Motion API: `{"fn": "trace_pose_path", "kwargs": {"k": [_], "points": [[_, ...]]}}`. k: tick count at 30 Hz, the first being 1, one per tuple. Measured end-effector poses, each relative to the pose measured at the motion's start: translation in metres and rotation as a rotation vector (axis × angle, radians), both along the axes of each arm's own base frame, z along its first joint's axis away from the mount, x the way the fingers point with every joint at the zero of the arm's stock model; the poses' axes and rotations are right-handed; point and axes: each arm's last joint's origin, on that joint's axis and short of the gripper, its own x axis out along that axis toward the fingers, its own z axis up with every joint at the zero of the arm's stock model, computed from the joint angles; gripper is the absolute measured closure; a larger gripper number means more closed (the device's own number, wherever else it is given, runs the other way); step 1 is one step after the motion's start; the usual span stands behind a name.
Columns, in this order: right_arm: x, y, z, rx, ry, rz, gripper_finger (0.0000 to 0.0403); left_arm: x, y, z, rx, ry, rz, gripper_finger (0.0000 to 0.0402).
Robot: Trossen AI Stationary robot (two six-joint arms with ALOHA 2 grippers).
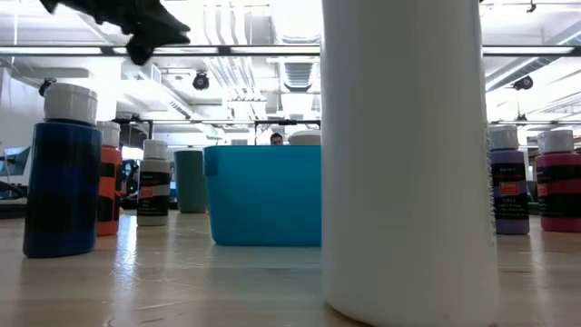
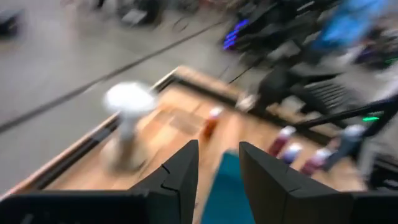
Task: Pick & Place Paint Supplies
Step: Put the yellow paint brush into the green cup
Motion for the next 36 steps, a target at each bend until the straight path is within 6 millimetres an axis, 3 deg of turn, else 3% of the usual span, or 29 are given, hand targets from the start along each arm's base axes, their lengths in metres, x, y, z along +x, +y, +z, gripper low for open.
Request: {"fn": "trace_pose_path", "kwargs": {"k": [6, 11, 19, 29, 36], "points": [[0.0, 0.0, 0.0, 0.0, 0.0, 0.001, 0.0294, -0.018, -0.002, 0.009, -0.136, 0.143, 0.365, 0.0282], [0.0, 0.0, 0.0, 0.0, 0.0, 0.0, 0.0288, -0.027, -0.001, 0.003, -0.191, 0.251, 0.584, 0.0283], [0.0, 0.0, 0.0, -0.014, 0.009, 0.006, 0.0275, -0.021, 0.011, -0.02, -0.381, 0.544, 0.716, 0.0283], [0.0, 0.0, 0.0, -0.014, 0.012, 0.006, 0.0258, -0.004, 0.056, -0.049, -0.605, 0.704, 0.711, 0.0282], [0.0, 0.0, -0.003, -0.011, 0.024, 0.006, 0.0247, -0.009, 0.08, -0.064, -0.665, 0.796, 0.749, 0.0282]]}}
